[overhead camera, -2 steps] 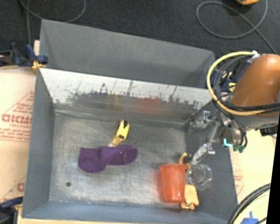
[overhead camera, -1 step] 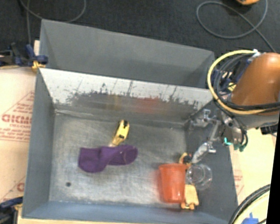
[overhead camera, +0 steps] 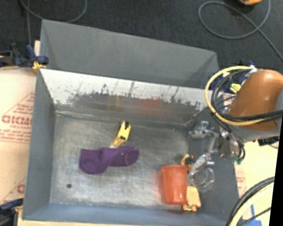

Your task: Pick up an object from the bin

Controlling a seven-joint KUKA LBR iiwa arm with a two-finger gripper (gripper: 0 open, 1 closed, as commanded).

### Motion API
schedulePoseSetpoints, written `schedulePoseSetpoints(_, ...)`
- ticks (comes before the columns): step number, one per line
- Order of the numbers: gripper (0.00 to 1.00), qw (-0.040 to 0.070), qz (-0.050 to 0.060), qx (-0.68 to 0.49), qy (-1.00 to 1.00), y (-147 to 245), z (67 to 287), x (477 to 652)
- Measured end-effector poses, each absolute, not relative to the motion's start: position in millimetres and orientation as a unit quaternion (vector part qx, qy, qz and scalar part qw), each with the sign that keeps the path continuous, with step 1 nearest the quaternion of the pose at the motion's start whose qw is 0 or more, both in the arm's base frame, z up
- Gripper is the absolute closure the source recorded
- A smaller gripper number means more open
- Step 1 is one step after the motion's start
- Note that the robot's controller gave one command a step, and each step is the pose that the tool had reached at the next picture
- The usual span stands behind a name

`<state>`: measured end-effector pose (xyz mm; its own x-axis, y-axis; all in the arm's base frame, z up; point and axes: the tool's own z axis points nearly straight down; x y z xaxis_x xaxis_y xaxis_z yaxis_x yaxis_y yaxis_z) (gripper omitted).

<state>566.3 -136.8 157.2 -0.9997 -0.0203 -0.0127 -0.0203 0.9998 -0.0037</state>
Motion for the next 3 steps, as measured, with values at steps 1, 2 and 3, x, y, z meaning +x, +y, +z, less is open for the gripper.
schedulePoseSetpoints(1,1.0,0.008,0.016,-0.088,0.996,-140,81,564.9)
schedulePoseSetpoints(2,1.0,0.008,0.016,-0.089,0.996,-140,81,565.1)
schedulePoseSetpoints(3,1.0,0.003,0.003,-0.087,0.996,-138,105,567.6)
